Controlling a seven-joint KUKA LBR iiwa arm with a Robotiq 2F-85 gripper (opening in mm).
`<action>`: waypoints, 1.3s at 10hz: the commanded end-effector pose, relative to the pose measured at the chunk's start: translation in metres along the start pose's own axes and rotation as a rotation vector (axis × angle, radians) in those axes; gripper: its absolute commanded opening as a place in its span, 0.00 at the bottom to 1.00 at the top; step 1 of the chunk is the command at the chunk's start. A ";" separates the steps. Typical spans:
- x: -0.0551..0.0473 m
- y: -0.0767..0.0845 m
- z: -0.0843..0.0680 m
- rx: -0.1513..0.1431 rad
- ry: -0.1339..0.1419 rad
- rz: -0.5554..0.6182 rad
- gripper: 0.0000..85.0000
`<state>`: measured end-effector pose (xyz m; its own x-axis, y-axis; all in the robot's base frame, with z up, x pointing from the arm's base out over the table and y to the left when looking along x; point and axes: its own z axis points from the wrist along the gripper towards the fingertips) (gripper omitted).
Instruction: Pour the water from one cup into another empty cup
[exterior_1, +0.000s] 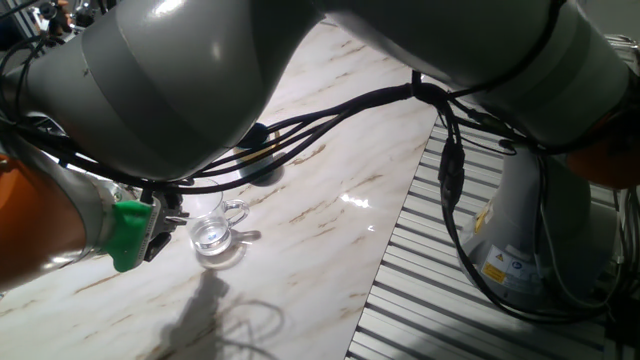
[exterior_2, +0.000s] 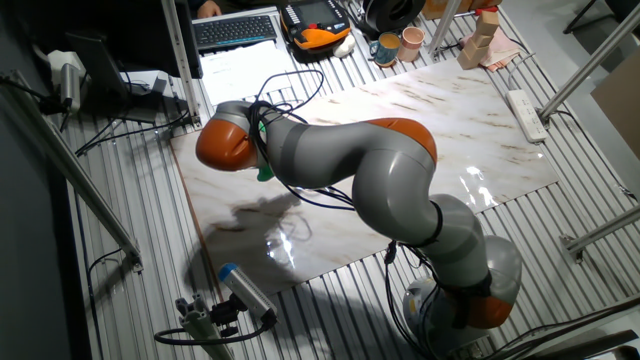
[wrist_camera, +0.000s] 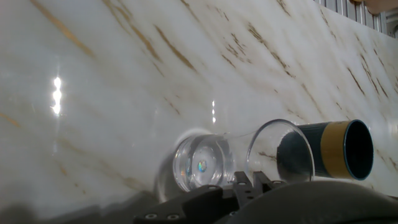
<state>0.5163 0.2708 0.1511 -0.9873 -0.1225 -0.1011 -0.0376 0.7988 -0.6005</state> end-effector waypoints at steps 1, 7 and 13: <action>0.000 0.000 0.000 0.002 0.000 0.000 0.20; 0.000 0.000 0.000 0.020 0.001 0.001 0.20; 0.000 0.000 0.001 0.037 0.001 -0.003 0.20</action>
<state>0.5164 0.2706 0.1500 -0.9874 -0.1239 -0.0988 -0.0345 0.7763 -0.6294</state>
